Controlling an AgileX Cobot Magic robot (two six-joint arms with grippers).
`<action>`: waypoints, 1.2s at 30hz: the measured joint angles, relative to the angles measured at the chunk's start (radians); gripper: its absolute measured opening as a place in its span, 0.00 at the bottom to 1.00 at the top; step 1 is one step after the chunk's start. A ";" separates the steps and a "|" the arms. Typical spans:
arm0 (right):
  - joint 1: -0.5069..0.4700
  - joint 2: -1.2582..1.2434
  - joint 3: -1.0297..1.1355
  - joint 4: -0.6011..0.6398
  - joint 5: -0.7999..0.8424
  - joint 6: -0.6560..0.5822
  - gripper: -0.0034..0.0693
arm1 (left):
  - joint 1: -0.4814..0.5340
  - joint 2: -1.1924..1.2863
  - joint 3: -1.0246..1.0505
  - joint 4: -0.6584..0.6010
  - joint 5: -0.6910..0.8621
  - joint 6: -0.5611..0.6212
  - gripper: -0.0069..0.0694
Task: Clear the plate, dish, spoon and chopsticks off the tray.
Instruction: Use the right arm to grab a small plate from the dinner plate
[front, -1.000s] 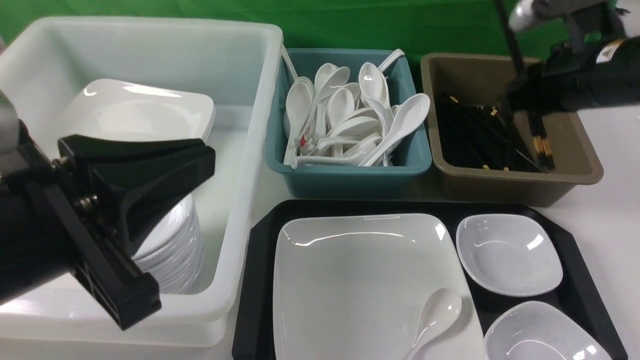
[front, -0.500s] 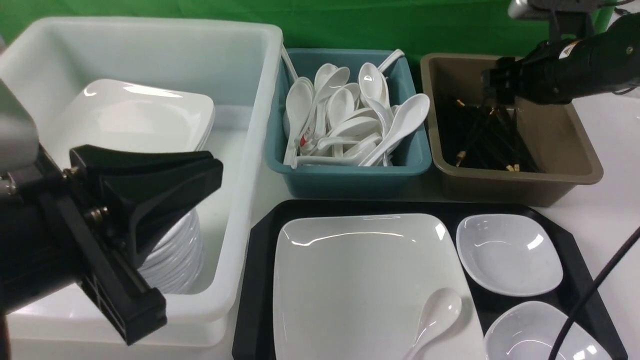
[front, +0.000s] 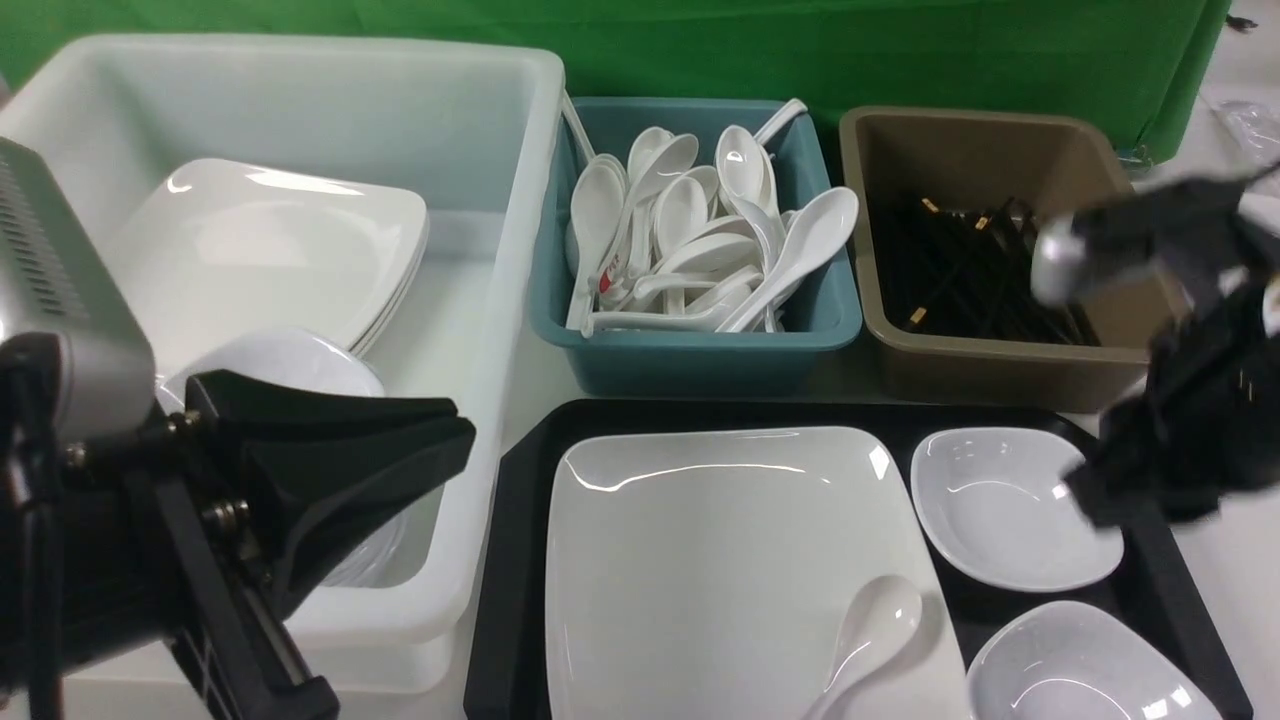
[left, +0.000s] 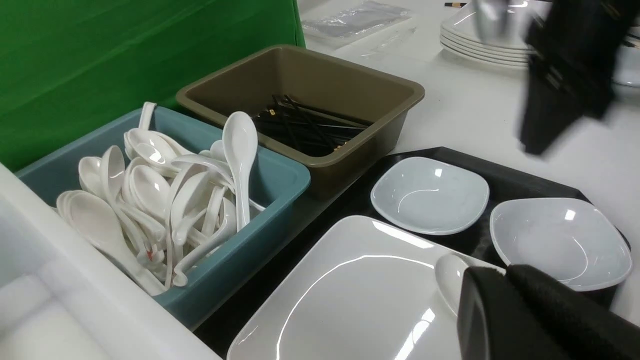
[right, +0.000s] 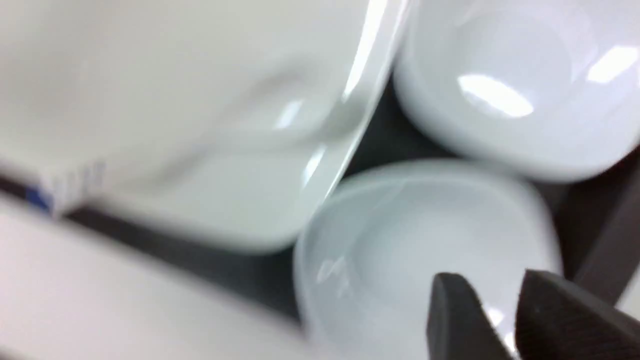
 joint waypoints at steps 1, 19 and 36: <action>0.039 -0.013 0.061 -0.001 -0.006 0.011 0.48 | 0.000 0.000 0.000 0.000 0.000 0.000 0.11; 0.231 0.147 0.320 -0.202 -0.374 0.183 0.81 | 0.000 0.000 0.000 -0.012 0.003 0.000 0.11; 0.235 0.200 0.312 -0.278 -0.419 0.216 0.35 | 0.000 0.000 0.000 -0.012 0.023 0.000 0.11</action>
